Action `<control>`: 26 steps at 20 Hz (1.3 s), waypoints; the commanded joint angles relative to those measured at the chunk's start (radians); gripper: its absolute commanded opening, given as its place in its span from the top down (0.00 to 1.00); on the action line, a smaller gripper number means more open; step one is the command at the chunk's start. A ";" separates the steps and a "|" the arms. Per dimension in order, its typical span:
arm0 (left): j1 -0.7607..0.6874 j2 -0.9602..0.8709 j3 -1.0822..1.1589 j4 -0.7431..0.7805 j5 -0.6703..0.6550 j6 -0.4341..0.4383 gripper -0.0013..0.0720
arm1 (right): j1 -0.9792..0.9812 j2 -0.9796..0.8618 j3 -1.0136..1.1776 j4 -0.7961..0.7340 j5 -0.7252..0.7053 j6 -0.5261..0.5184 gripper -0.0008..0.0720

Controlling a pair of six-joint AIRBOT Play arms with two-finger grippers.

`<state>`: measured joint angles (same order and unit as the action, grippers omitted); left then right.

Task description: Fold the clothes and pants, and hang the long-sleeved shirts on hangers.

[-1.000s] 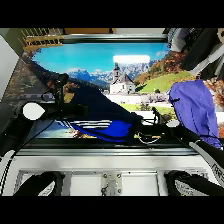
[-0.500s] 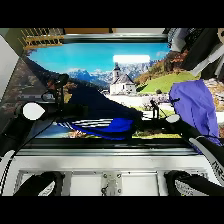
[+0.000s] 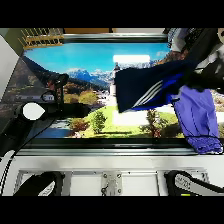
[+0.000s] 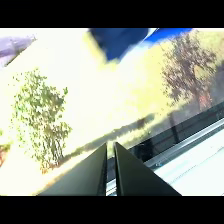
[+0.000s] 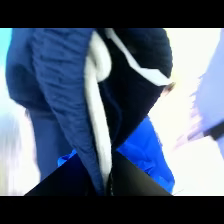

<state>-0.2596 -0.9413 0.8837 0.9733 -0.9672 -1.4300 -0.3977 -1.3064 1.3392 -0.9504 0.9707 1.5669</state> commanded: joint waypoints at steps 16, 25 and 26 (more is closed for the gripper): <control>-0.001 0.001 0.001 0.001 -0.029 0.000 0.92 | -0.478 0.265 -0.267 -0.366 0.382 0.251 0.97; -0.001 0.001 0.001 0.001 -0.058 0.000 0.92 | -0.481 0.315 -0.395 -0.376 0.448 0.186 0.24; -0.001 0.001 0.001 0.001 -0.068 0.001 0.92 | -0.488 0.315 -0.381 -0.387 0.449 0.143 0.08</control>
<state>-0.2596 -0.9413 0.8837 0.9749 -1.0157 -1.4292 -0.8780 -0.9962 0.9627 -1.3224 1.4021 1.7947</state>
